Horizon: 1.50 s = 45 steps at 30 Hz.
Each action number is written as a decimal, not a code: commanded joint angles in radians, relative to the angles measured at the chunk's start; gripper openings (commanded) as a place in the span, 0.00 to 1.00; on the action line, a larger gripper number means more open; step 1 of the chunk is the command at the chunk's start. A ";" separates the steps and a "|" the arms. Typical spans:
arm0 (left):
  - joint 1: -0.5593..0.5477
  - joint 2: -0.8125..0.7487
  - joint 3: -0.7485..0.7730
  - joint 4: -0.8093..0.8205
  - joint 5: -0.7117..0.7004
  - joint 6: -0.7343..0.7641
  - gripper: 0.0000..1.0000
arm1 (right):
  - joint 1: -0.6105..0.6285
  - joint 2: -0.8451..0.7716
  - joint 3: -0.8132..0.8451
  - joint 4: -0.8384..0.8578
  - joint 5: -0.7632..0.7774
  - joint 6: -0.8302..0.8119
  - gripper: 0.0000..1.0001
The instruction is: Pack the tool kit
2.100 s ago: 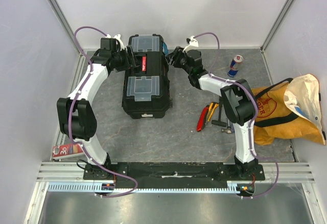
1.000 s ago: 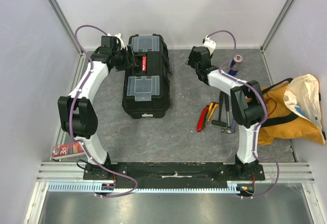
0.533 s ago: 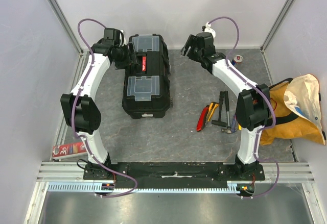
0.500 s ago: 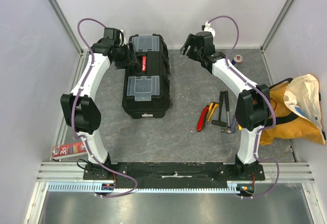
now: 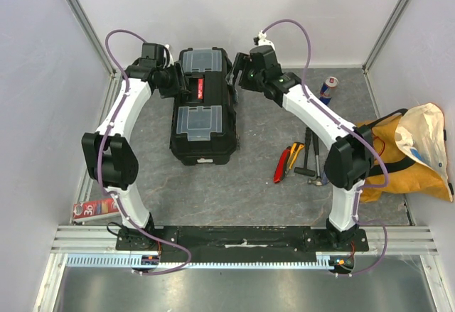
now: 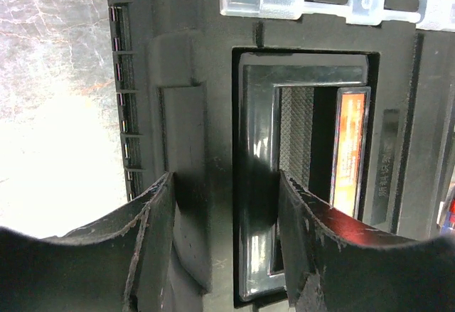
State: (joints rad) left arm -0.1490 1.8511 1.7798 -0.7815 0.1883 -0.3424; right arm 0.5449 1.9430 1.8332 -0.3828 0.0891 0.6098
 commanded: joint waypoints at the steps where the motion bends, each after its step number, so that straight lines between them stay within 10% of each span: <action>1: -0.056 -0.048 -0.109 0.002 0.118 0.052 0.33 | 0.010 -0.116 -0.008 -0.024 0.006 -0.010 0.79; 12: -0.158 -0.179 -0.325 0.074 0.114 -0.006 0.29 | 0.049 -0.168 -0.035 -0.050 -0.003 0.019 0.80; 21: -0.152 -0.288 -0.214 0.028 -0.096 -0.109 0.70 | 0.098 -0.167 -0.011 -0.083 -0.025 0.122 0.80; 45: -0.086 -0.541 -0.298 0.048 -0.331 -0.050 0.74 | 0.257 0.174 0.349 -0.257 0.127 0.208 0.76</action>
State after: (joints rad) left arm -0.2508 1.3327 1.4685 -0.7292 -0.0830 -0.4362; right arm 0.7921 2.0754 2.0621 -0.5739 0.1345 0.7902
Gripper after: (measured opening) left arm 0.733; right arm 0.768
